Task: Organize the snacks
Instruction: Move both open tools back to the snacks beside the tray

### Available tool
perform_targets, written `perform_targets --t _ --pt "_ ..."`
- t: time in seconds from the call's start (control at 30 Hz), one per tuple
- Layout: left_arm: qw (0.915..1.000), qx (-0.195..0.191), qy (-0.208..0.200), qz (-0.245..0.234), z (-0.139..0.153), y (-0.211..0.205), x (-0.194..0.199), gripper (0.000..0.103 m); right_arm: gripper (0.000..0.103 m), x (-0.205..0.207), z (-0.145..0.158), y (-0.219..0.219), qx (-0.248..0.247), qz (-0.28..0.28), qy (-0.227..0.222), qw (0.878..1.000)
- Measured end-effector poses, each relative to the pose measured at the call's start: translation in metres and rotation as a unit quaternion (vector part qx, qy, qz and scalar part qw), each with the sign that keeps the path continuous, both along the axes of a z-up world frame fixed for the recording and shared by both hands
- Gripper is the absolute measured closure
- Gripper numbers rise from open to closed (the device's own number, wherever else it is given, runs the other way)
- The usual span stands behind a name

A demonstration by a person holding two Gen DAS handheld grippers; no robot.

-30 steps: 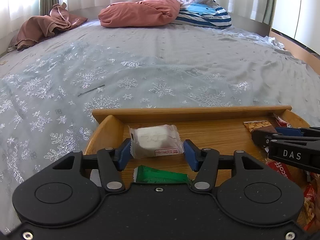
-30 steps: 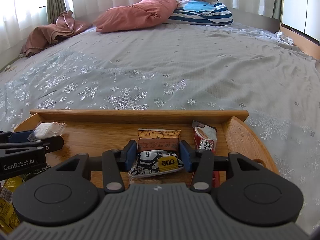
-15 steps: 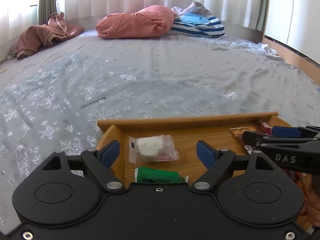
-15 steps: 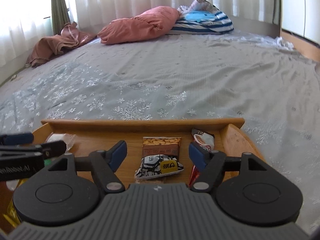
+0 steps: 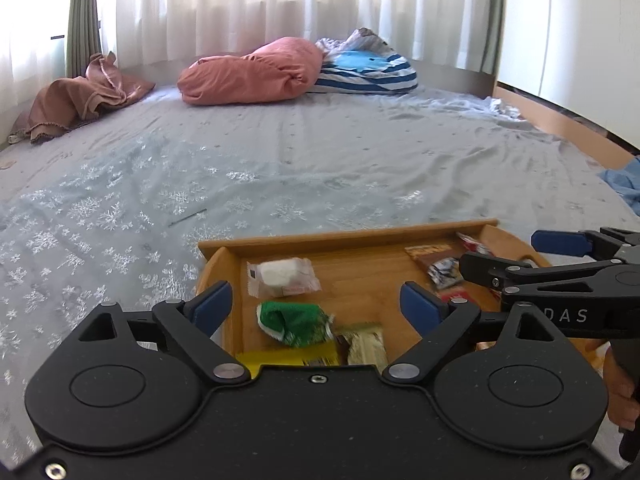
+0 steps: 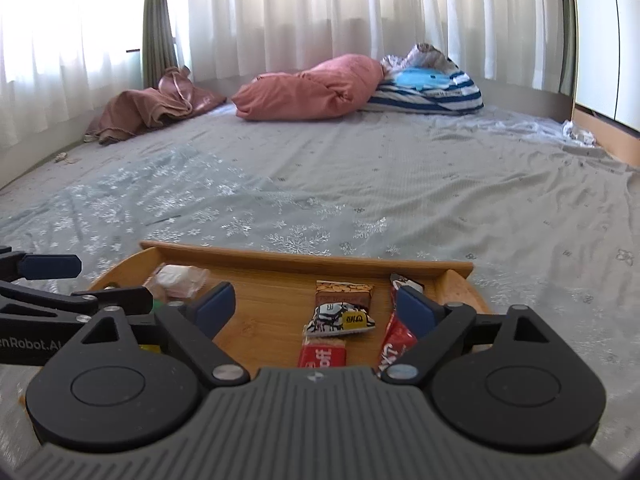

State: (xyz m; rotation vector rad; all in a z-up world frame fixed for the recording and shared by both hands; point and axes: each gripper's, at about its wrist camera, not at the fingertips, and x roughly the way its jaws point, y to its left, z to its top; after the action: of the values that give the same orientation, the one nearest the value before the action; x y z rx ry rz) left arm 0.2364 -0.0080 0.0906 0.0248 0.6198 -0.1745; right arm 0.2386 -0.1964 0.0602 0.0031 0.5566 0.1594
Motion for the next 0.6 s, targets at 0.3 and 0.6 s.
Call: perform_targets --t 0.3,0.6 --pt "0.9996 -0.014 -0.014 -0.017 0.012 -0.002 -0.059 0.012 0.0 -0.054 0.009 -0.008 -0.003 0.011 -0.033 0.999" --pt "0.9988 -0.024 -0.021 -0.037 0.008 -0.006 -0.11 0.012 0.0 -0.107 0.003 -0.008 -0.038 0.009 -0.065 0.997"
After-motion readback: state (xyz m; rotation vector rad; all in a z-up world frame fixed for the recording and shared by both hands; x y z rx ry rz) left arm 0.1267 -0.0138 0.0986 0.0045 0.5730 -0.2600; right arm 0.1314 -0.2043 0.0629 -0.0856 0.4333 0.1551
